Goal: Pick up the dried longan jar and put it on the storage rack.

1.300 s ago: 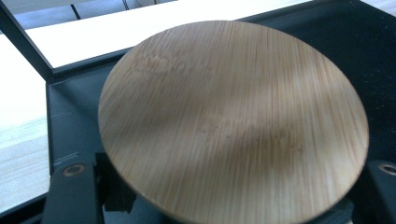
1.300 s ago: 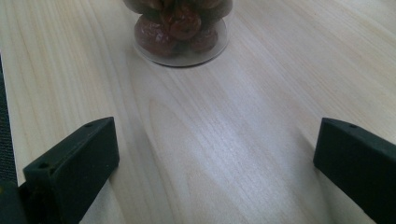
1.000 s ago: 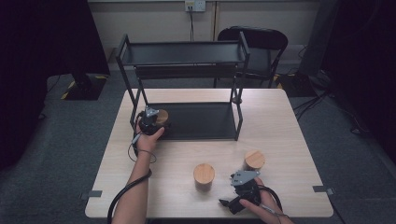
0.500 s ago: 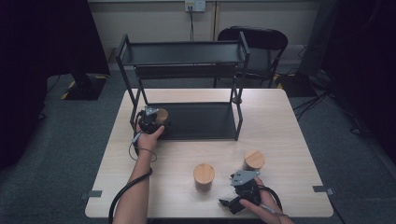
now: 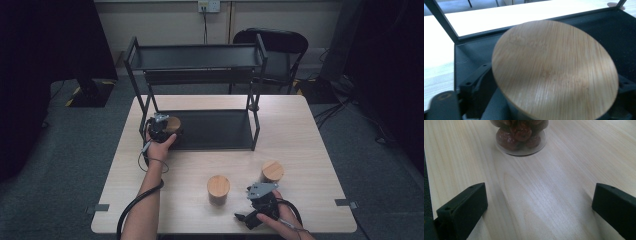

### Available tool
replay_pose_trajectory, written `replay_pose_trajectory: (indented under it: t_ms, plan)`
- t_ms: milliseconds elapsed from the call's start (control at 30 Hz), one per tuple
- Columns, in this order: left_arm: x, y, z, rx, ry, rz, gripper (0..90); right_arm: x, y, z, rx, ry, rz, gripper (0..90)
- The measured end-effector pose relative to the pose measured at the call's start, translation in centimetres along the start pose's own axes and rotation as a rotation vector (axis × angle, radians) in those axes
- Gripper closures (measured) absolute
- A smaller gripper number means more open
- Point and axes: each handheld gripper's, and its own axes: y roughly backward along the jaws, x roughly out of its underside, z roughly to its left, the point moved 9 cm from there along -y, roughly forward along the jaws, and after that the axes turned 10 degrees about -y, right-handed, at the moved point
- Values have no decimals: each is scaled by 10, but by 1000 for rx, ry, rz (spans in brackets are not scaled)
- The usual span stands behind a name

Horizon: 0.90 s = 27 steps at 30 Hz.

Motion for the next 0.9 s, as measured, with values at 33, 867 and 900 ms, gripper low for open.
replay_pose_trajectory:
  t_ms: [33,867,900]
  plan:
    - [-1,1,-1,1,0,1,95,0,0,0,0,0,0,0]
    - [4,17,-11,25,44,-2,44,0,0,0,0,0,0,0]
    - [4,18,-11,26,42,0,44,0,0,0,0,0,0,0]
